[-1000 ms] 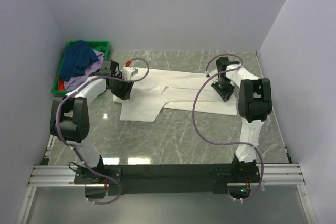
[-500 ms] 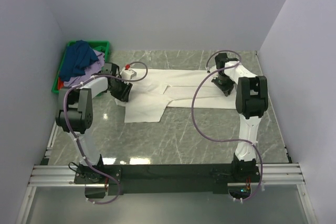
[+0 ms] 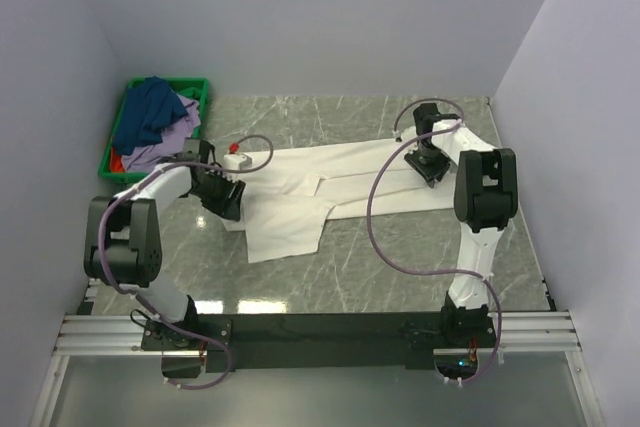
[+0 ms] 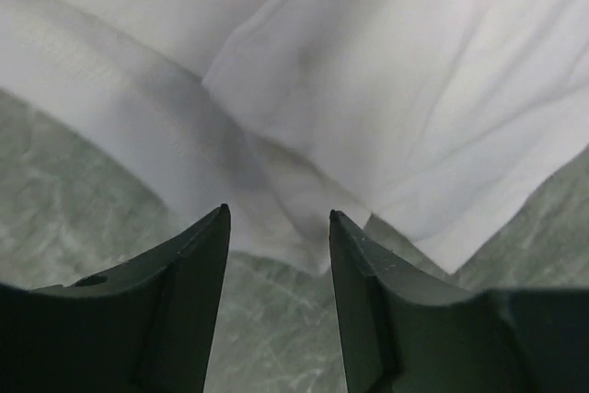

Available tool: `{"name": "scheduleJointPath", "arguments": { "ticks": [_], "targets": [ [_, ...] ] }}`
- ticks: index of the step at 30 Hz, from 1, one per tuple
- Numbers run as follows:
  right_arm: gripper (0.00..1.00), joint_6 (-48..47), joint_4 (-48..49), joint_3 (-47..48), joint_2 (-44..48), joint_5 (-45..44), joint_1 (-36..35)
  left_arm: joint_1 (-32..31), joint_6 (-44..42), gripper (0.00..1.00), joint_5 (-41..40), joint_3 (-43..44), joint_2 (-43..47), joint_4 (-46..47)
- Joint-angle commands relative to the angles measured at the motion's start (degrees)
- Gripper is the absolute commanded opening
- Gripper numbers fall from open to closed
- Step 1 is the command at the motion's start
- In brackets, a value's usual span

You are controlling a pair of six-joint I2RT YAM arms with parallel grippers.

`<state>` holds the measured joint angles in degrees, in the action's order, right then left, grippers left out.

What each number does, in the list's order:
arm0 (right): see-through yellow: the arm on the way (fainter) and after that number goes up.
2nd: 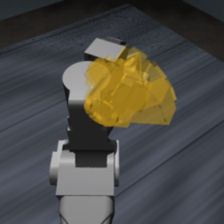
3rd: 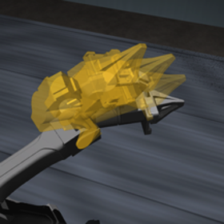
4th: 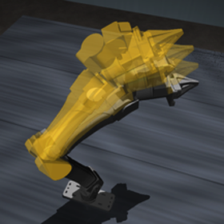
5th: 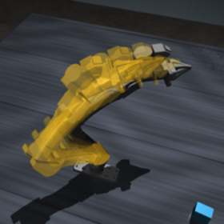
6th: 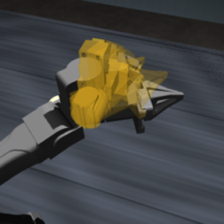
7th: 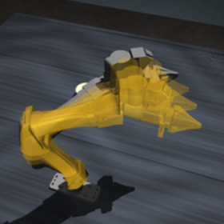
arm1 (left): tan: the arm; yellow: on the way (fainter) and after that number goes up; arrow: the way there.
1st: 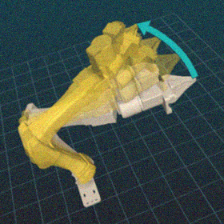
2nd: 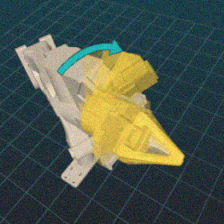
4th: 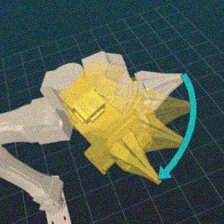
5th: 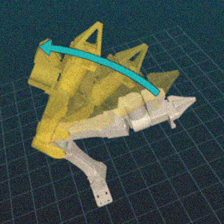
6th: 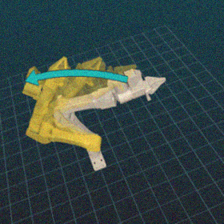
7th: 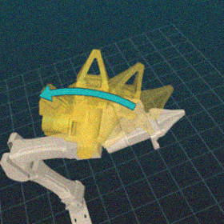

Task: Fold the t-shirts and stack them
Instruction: Fold the tshirt

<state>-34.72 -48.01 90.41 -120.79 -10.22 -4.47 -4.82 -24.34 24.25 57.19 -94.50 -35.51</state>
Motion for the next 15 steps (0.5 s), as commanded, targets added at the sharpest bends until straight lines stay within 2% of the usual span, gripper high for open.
{"name": "scheduleJointPath", "arguments": {
  "ticks": [1,5,9,15],
  "targets": [
    [0.4,1.05,-5.51,3.19,7.67,7.75,-0.45,2.36,-3.07,0.54,5.71,3.71,6.6,-3.86],
    [0.4,1.32,-8.59,4.6,9.52,9.95,-1.77,0.78,-9.92,0.56,8.18,3.9,13.18,-7.46],
    [0.39,1.41,-11.49,4.78,10.84,16.8,-2.03,-5.26,-14.85,0.56,7.57,0.56,15.48,-8.53],
    [0.38,5.8,-12.55,5.83,8.65,21.2,-0.72,-18.02,-9.25,0.56,0.91,-4.45,15.93,0.24]
  ]
}}
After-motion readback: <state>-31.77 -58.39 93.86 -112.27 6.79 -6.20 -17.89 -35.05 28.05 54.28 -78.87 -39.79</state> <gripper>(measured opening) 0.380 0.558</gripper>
